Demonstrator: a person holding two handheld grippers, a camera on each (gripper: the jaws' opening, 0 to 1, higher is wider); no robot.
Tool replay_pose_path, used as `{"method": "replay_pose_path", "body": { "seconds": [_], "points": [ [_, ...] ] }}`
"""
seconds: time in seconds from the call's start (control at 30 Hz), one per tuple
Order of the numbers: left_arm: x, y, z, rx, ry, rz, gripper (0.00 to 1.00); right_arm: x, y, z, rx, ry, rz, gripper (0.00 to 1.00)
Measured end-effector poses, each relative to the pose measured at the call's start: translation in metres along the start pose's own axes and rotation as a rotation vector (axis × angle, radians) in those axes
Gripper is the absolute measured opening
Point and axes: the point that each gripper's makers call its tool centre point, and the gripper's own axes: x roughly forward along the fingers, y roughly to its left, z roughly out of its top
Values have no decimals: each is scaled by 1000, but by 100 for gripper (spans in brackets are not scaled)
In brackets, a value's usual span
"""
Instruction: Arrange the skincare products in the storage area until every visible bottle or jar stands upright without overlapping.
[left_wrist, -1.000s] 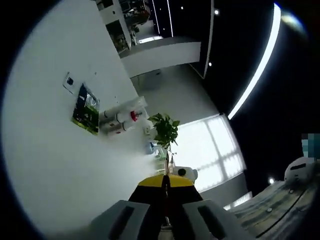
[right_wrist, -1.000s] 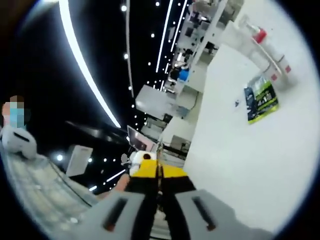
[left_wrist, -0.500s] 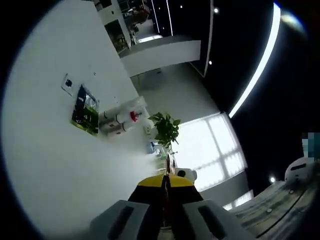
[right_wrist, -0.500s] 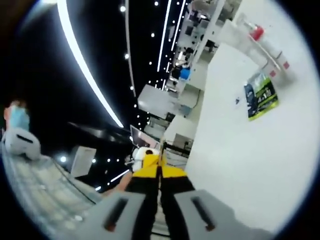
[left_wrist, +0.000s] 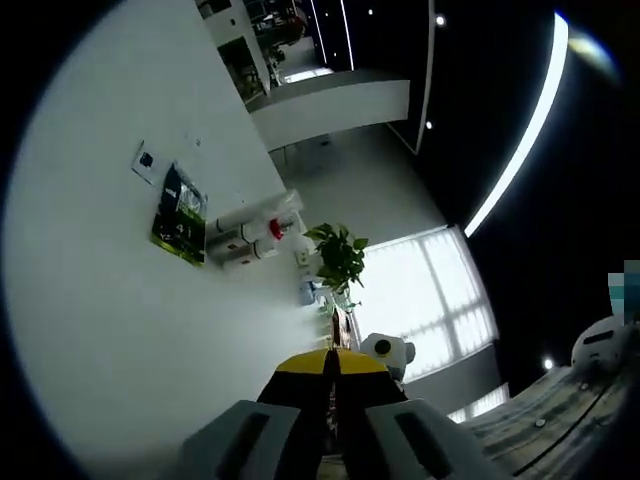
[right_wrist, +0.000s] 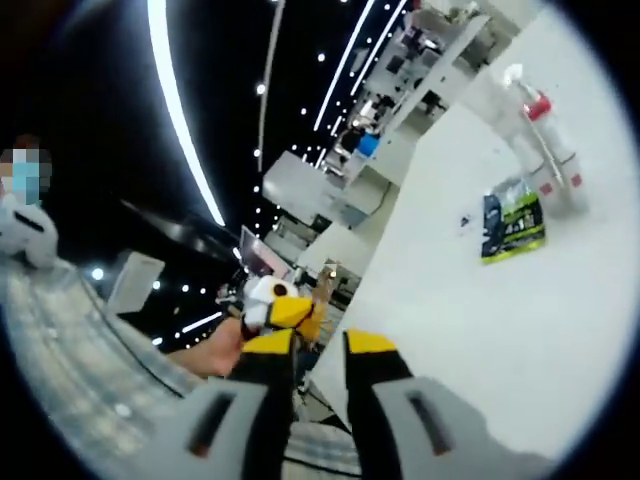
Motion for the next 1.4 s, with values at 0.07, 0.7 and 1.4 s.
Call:
{"method": "replay_pose_path", "body": {
  "seconds": [0.07,0.7,1.4],
  "points": [
    [0,0,1,-5,-1,2,0,-1,0,-2,-83,22,-24,24],
    [-6,18,29,-16,-30,81,0,-17,-35,-8,-371,66,-385,80],
    [2,44,67,-16,-11,164,0,-61,-72,-8,-366,53,-729,81]
  ]
}}
